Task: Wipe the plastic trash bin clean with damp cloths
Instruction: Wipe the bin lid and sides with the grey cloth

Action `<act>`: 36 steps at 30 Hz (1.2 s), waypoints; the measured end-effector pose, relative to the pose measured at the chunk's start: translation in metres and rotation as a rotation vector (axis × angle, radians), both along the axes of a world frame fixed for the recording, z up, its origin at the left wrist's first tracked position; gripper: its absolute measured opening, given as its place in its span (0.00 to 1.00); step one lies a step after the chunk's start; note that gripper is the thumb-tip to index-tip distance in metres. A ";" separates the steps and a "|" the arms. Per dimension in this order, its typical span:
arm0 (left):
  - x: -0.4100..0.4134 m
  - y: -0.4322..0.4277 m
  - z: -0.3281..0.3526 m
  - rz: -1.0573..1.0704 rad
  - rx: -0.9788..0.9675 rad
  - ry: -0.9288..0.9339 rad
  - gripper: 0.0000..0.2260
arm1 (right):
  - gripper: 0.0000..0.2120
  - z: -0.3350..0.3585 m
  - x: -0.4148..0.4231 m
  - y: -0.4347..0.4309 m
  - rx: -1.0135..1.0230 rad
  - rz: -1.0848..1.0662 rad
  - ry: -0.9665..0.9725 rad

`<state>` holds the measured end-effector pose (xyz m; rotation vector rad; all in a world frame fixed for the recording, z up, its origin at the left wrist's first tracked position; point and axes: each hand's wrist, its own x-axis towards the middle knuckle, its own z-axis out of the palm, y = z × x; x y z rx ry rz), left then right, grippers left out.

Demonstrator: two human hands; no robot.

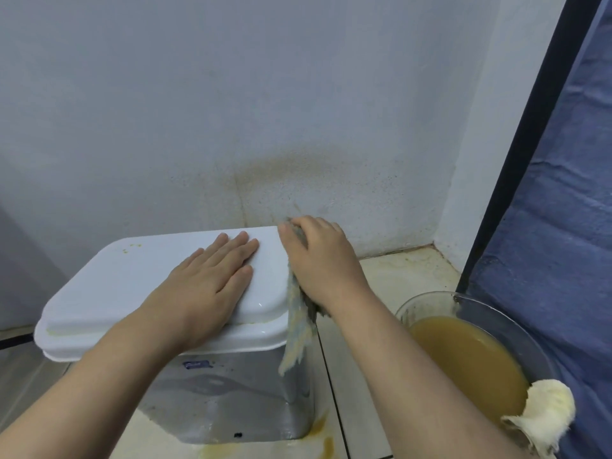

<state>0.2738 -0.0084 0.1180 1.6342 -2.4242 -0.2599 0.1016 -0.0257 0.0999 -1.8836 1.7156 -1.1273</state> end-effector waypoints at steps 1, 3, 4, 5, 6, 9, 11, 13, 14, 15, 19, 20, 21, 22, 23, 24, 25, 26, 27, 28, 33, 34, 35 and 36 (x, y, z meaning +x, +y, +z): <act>0.001 0.001 -0.001 0.005 0.002 0.002 0.21 | 0.18 -0.007 0.003 0.009 -0.059 -0.050 -0.001; 0.004 0.000 -0.001 0.013 0.022 -0.002 0.22 | 0.17 -0.014 0.008 0.024 -0.135 -0.104 -0.023; 0.006 0.000 0.000 0.023 0.029 -0.019 0.22 | 0.18 -0.016 0.011 0.028 -0.153 -0.132 -0.031; 0.008 0.001 0.000 0.047 0.025 -0.041 0.22 | 0.18 -0.018 0.016 0.035 -0.171 -0.171 -0.041; 0.010 0.001 -0.001 0.088 0.015 -0.062 0.22 | 0.18 -0.019 0.021 0.043 -0.204 -0.209 -0.061; 0.018 0.003 -0.001 0.224 0.043 -0.059 0.23 | 0.20 -0.026 0.040 0.067 -0.363 -0.208 -0.061; 0.016 0.005 -0.002 0.213 0.075 -0.055 0.23 | 0.20 -0.023 0.034 0.065 -0.410 -0.072 0.047; 0.018 0.006 -0.002 0.201 0.077 -0.052 0.23 | 0.17 -0.008 0.028 0.041 -0.302 0.113 0.098; 0.018 0.006 -0.002 0.198 0.074 -0.054 0.23 | 0.17 0.002 0.024 0.023 -0.162 0.214 0.103; 0.018 0.006 -0.002 0.194 0.071 -0.058 0.23 | 0.17 0.012 0.020 0.003 0.015 0.304 0.088; 0.023 0.006 -0.001 0.159 0.062 -0.043 0.23 | 0.17 0.020 0.010 -0.040 0.395 0.534 -0.179; 0.026 0.005 0.000 0.142 0.058 -0.038 0.23 | 0.17 0.017 0.010 -0.037 0.405 0.528 -0.230; 0.029 0.004 0.000 0.118 0.054 -0.030 0.22 | 0.18 0.014 0.011 -0.031 0.400 0.493 -0.284; 0.032 0.003 0.001 0.081 0.050 -0.019 0.21 | 0.17 0.010 0.011 -0.023 0.382 0.434 -0.359; 0.034 0.003 0.003 0.030 0.049 -0.007 0.21 | 0.17 0.005 0.011 -0.012 0.357 0.354 -0.447; 0.035 0.003 0.006 -0.027 0.054 0.007 0.20 | 0.16 0.000 0.012 0.002 0.319 0.263 -0.515; 0.034 0.004 0.008 -0.082 0.066 0.020 0.20 | 0.16 -0.006 0.013 0.018 0.263 0.165 -0.553; 0.032 0.003 0.009 -0.125 0.077 0.021 0.20 | 0.17 -0.011 0.016 0.035 0.199 0.060 -0.560; 0.029 0.001 0.011 -0.143 0.091 0.000 0.20 | 0.18 -0.015 0.020 0.051 0.136 -0.035 -0.542; 0.025 -0.001 0.012 -0.139 0.105 -0.036 0.20 | 0.19 -0.018 0.025 0.065 0.076 -0.108 -0.518; 0.003 -0.005 0.013 -0.014 0.176 -0.164 0.22 | 0.12 -0.030 0.024 0.098 -0.013 -0.035 -0.916; 0.000 -0.002 0.013 0.012 0.185 -0.179 0.23 | 0.15 -0.035 0.019 0.103 -0.028 0.060 -0.948; -0.002 0.001 0.012 0.042 0.190 -0.189 0.23 | 0.18 -0.040 0.015 0.109 -0.041 0.145 -0.932; -0.005 0.003 0.012 0.071 0.190 -0.195 0.23 | 0.21 -0.044 0.011 0.114 -0.042 0.209 -0.877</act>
